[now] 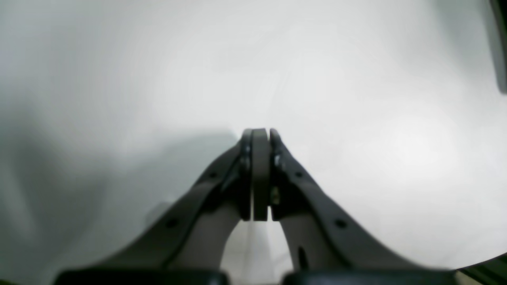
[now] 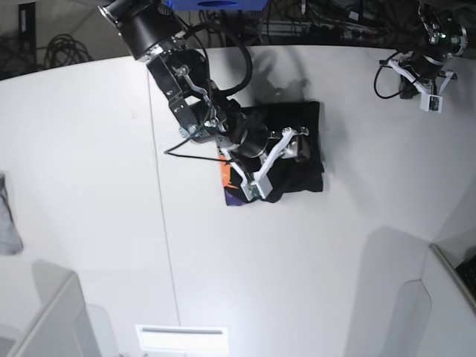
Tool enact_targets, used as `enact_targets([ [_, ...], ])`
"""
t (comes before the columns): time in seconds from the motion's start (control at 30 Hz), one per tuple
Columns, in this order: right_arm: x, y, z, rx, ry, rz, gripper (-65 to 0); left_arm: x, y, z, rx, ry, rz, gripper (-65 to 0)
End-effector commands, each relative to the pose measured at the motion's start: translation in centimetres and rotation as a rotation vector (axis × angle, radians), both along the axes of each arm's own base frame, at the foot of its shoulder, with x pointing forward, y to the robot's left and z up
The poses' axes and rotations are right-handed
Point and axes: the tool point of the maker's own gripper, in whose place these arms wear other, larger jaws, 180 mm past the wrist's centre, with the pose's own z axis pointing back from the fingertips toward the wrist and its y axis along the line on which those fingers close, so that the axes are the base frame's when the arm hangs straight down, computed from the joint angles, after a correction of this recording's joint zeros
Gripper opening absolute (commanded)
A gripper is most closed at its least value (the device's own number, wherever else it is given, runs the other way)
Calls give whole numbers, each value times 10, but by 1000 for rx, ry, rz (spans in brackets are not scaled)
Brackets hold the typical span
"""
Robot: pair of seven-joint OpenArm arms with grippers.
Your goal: Fold the T-shirt properly
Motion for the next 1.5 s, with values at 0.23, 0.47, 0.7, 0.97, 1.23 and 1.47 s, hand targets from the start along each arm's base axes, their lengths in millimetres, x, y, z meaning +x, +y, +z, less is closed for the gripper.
enact_targets([
  [0.23, 2, 38, -1, -12, -11, 95, -242, 2, 1, 8, 9, -25, -13, -650],
  [0.47, -7, 60, 5, -57, -46, 174, -242, 1, 2, 8, 9, -24, -11, -650],
  [0.7, -13, 78, 13, -126, -87, 220, -240, 2, 2, 8, 10, -27, -11, -650],
  [0.97, -32, 105, 43, -91, -182, 329, -239, 4, 2, 8, 7, -30, -9, -650],
  [1.23, -14, 77, 106, 13, -344, 269, -249, 4, 3, 8, 9, -30, -8, -650],
  [1.47, 27, -21, 53, -105, -233, 39, -650, 2, 3, 8, 11, -26, -10, -650],
])
